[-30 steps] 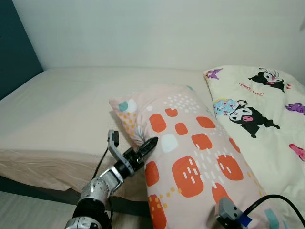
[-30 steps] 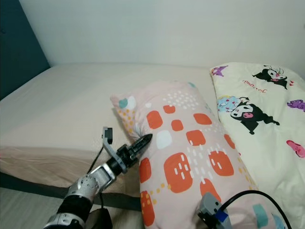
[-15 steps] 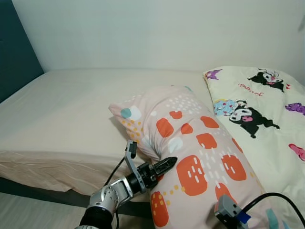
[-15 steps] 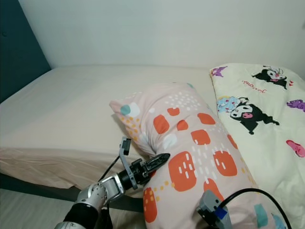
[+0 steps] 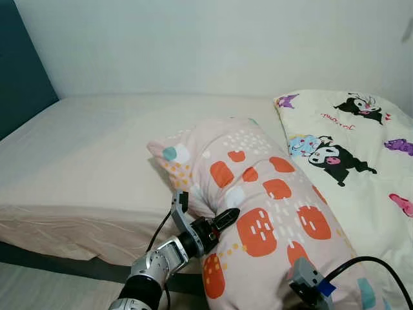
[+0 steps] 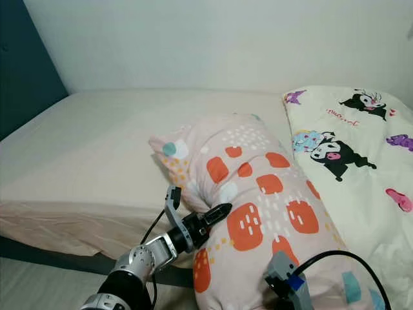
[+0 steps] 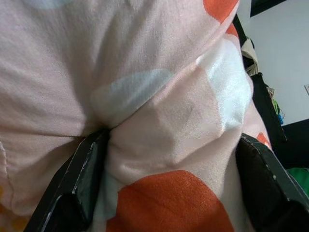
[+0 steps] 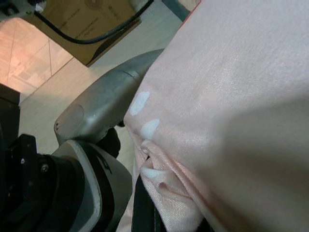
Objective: Clean up the room
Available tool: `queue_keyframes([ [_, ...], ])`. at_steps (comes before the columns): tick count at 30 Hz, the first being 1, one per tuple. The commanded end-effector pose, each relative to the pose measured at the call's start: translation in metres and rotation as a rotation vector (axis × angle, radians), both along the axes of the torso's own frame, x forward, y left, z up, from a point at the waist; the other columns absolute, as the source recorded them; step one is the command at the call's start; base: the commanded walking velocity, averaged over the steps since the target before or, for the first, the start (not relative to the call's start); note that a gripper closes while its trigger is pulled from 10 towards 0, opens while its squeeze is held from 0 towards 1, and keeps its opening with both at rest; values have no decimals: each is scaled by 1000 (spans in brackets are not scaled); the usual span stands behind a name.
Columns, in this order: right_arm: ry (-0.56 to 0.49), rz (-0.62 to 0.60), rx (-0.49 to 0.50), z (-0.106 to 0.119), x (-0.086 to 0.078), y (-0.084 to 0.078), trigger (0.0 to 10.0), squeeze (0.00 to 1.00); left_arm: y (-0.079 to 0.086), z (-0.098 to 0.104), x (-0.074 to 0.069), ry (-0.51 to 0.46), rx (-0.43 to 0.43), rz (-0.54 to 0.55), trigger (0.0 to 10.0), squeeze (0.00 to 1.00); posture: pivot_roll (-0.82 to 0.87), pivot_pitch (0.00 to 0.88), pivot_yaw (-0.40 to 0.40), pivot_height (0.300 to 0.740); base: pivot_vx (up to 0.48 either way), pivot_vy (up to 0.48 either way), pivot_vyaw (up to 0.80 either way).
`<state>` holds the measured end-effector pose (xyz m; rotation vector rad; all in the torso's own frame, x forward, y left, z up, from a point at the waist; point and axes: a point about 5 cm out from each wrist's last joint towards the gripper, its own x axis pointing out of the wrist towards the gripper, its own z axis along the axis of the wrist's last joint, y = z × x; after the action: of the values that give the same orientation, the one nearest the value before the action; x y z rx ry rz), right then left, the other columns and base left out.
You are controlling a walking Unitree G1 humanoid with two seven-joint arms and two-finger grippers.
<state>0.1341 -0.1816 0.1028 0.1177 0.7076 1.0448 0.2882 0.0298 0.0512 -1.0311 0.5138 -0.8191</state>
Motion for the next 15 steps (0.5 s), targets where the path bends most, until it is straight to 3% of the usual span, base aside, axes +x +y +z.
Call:
queue_keyframes([
  [1,-24,32,30,5,1,9,0,0,-43,5,-15,42,-53,-121,10000,0,-204,44,42,461,0,0,0],
  [2,-30,29,28,5,2,9,0,0,-45,6,-16,40,-61,-130,10000,0,-204,44,42,461,0,0,0],
  [3,-36,24,28,5,4,9,0,0,-46,8,-16,38,-83,-123,0,0,-204,42,45,461,0,0,0],
  [12,-103,-13,27,6,14,11,0,0,-49,15,-10,31,-124,-109,0,0,-200,40,48,461,0,0,0],
  [15,-184,-97,32,9,32,13,0,0,-48,16,-10,27,-129,-115,0,0,-198,36,49,461,0,0,0],
])
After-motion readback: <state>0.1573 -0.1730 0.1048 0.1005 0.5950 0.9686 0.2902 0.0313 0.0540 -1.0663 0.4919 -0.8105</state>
